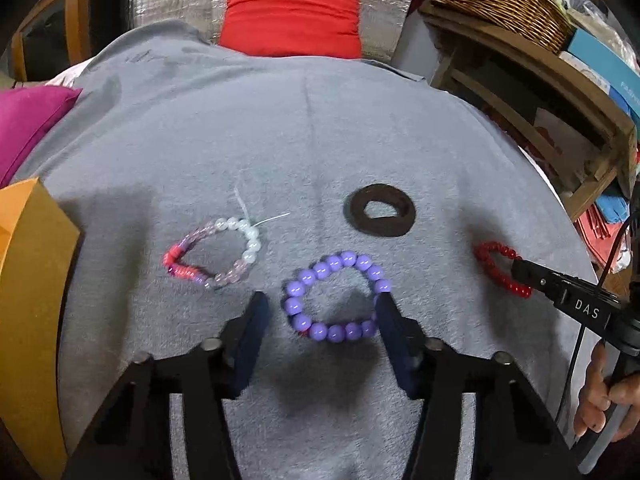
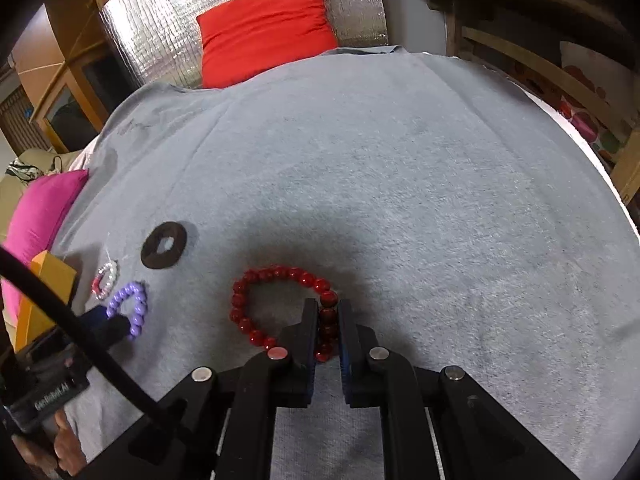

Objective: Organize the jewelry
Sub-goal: 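Close the right tool on the red bead bracelet while the left tool closes on the purple bead bracelet, then lift the red and purple bead bracelets and carry them over the orange box, then open the left tool over the box while the right tool releases the red bracelet, then move the left tool to the pink-white bead bracelet while the right tool moves to the black ring, then close the left tool on the pink-white bead bracelet while the right tool grips the black ring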

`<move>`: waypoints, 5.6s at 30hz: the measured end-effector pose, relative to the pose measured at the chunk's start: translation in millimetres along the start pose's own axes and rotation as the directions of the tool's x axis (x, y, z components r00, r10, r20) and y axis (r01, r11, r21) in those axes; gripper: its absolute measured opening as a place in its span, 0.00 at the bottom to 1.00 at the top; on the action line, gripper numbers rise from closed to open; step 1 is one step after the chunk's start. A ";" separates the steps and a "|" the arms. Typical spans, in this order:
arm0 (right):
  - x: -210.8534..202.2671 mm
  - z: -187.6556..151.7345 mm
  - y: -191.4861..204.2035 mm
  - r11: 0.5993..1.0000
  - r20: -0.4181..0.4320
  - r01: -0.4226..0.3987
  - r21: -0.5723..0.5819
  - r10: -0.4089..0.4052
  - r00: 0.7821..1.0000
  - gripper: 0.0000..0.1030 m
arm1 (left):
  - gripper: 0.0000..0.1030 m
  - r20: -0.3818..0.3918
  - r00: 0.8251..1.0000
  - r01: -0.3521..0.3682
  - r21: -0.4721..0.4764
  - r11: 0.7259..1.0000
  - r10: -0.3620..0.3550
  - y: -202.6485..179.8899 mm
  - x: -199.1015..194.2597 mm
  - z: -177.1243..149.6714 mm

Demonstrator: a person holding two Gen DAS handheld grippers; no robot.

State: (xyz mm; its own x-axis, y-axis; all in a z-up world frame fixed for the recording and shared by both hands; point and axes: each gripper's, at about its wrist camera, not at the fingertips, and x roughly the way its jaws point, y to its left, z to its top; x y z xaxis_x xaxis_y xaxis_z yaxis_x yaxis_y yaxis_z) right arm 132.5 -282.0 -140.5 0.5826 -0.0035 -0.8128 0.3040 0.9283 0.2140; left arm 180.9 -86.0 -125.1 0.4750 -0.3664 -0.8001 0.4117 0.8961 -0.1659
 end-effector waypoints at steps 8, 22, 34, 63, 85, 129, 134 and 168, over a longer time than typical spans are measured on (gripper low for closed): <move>-0.3 0.2 -1.6 1.000 -0.008 -0.010 0.000 0.010 1.000 0.10 | 0.09 0.007 1.000 -0.007 0.072 0.997 0.006 -12.3 1.6 -5.5; -42.4 5.7 10.3 0.978 0.079 -0.207 0.014 0.206 0.975 0.10 | 0.09 0.101 0.995 0.006 0.076 0.997 -0.013 -0.5 -51.1 -6.9; -67.7 1.3 35.8 0.957 0.129 -0.288 -0.022 0.289 0.949 0.10 | 0.09 0.226 0.974 0.000 -0.008 1.000 0.002 26.2 -116.2 -7.3; -100.5 -61.9 275.5 0.716 -0.043 -0.647 -0.262 0.662 0.749 0.10 | 0.09 0.251 0.928 -0.170 -0.368 0.914 0.274 219.6 -209.0 -59.9; -53.9 -130.3 360.0 0.634 -0.281 -0.672 -0.383 0.613 0.738 0.10 | 0.09 0.089 0.991 -0.056 -0.412 0.909 0.102 256.5 -154.6 -75.1; -58.3 -6.6 148.9 0.945 0.026 -0.320 -0.063 0.322 0.946 0.23 | 0.59 0.268 0.904 -0.299 -0.162 0.941 0.333 106.5 -159.1 -20.3; -51.4 -1.4 115.4 0.952 0.016 -0.306 0.015 0.306 0.952 0.23 | 0.59 0.262 0.916 -0.282 -0.121 0.952 0.305 82.6 -147.6 -18.8; 49.9 40.4 95.7 0.994 0.010 -0.107 0.019 0.107 0.994 0.08 | 0.59 0.096 0.980 -0.172 -0.059 0.983 0.177 58.5 -39.2 -7.4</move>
State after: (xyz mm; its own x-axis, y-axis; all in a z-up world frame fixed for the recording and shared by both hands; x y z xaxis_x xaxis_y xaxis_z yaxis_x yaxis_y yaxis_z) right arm 221.1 -208.4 -138.7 0.6196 0.0919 -0.7795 0.2544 0.9160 0.3102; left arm 180.6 -17.3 -107.7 0.6128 -0.2247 -0.7576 0.2778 0.9588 -0.0597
